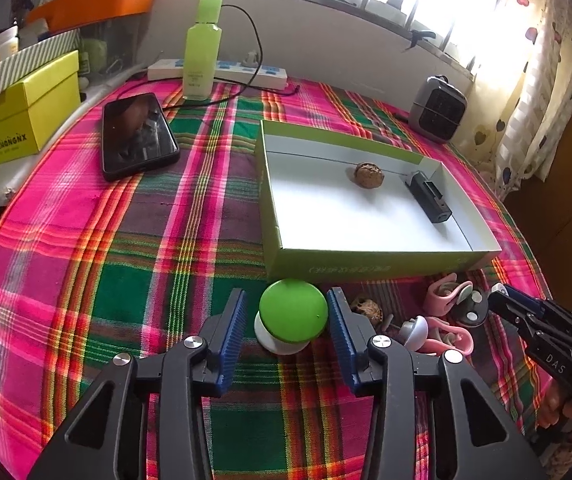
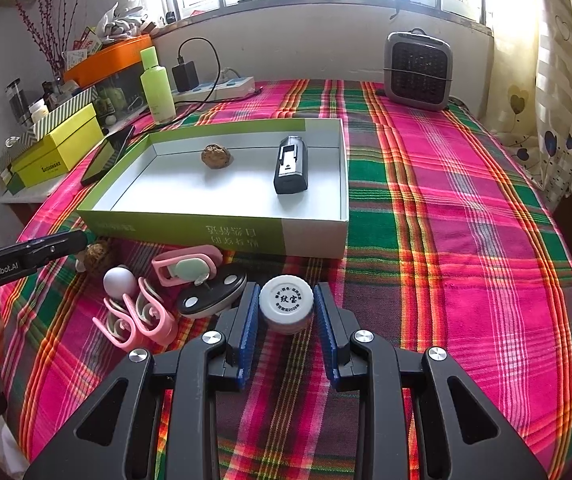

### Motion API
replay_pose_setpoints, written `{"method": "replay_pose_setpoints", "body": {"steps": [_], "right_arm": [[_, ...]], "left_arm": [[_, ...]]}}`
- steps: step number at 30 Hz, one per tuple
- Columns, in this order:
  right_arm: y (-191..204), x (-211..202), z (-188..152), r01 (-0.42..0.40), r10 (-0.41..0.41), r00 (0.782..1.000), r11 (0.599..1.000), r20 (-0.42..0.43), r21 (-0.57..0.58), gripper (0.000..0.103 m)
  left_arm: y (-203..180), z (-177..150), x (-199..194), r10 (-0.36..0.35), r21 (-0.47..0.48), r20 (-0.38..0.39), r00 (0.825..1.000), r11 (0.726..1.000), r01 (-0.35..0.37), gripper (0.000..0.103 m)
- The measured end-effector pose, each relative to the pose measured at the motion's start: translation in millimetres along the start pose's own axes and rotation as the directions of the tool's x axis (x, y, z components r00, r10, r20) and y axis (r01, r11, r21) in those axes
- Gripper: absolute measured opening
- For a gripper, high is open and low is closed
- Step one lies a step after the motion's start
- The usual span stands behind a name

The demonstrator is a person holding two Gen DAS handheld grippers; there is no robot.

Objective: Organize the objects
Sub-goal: 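Grasp the green-topped suction holder with the left gripper while the right holds the jar, then carry the jar and green holder into the box and open both grippers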

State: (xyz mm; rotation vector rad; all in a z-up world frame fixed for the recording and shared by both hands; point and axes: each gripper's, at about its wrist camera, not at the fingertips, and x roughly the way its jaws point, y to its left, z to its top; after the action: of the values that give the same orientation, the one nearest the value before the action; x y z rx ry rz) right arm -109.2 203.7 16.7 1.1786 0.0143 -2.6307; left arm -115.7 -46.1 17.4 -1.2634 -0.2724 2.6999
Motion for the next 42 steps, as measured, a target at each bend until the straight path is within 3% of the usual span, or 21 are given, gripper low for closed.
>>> {"method": "replay_pose_setpoints", "body": {"steps": [7,10,23,42], "right_arm": [[1,0,-1,0.000,0.000,1.000,1.000,-0.002,-0.001,0.029],[1,-1,0,0.000,0.000,1.000,1.000,0.002,0.002,0.029],[1,-6,0,-0.001,0.001,1.000,1.000,0.014,0.008,0.029],[7,-27,28,-0.037,0.036,0.997,0.999,0.065,0.004,0.029]], "left_arm": [[0,-3,10,0.014,-0.005,-0.027,1.000,1.000,-0.014,0.039],[0,-1,8,0.012,-0.003,-0.018,1.000,1.000,-0.012,0.031],[-1,-1,-4,0.036,-0.004,0.009,0.999,0.999,-0.036,0.031],[-29,21,-24,-0.016,0.047,0.048,0.999,0.999,0.013,0.031]]}}
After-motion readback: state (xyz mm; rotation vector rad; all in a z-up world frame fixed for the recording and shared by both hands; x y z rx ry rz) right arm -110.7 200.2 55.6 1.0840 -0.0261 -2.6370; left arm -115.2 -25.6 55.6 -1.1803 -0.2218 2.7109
